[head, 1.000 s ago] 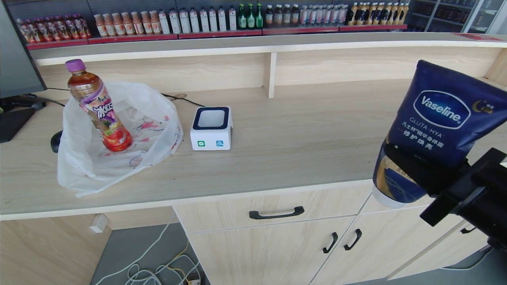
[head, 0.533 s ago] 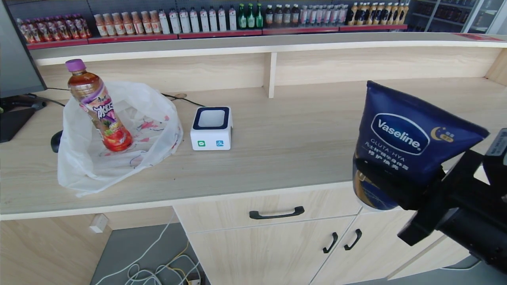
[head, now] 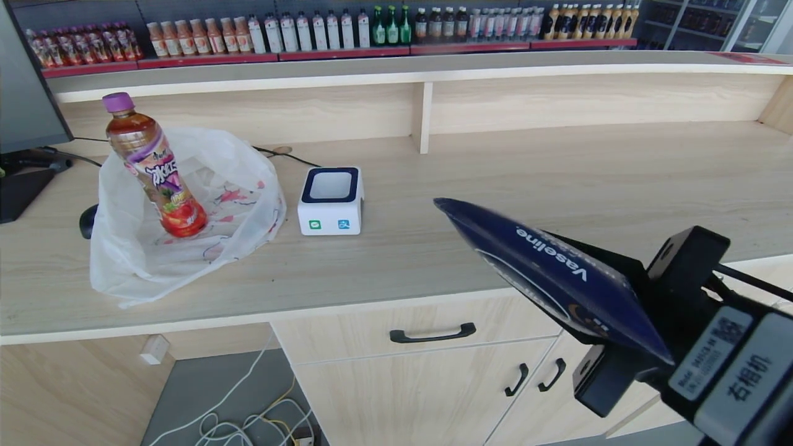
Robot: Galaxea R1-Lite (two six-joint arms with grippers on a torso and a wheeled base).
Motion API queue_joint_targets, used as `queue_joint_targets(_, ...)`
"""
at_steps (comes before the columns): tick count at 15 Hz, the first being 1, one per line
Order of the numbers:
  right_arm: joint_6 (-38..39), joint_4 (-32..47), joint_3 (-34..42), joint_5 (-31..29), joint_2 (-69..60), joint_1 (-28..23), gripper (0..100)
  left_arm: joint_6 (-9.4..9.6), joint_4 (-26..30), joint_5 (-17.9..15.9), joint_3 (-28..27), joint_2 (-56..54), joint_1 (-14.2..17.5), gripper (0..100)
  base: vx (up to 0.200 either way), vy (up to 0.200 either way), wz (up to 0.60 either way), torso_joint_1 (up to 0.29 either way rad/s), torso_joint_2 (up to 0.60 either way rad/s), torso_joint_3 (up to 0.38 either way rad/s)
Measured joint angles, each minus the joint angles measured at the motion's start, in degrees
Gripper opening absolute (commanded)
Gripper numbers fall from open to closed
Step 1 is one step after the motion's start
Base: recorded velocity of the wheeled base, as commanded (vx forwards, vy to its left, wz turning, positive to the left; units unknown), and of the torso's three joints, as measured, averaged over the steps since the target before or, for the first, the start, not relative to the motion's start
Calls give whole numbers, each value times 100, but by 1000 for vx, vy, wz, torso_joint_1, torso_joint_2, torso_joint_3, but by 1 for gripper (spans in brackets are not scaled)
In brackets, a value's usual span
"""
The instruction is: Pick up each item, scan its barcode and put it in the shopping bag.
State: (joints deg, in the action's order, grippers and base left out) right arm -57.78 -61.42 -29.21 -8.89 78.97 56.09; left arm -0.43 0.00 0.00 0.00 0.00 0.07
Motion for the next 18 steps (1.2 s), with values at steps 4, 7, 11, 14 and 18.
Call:
queue_joint_targets(4,-323,-1620,-48,0,805,422,0,0,0,0,0,0,0,100,0,0,0,0,0,0)
queue_joint_targets(7,-1117,-1846,-52,18,1122,669,0,0,0,0,0,0,0,100,0,0,0,0,0,0)
queue_joint_targets(11,-1983,-1851,-55,7,1212,1209,0,0,0,0,0,0,0,100,0,0,0,0,0,0)
queue_joint_targets(14,-2621,-1846,-56,55,1248,1474,0,0,0,0,0,0,0,100,0,0,0,0,0,0)
queue_joint_targets(18,-3394,-1842,-56,522,1257,1438,0,0,2,0,0,0,0,100,0,0,0,0,0,0)
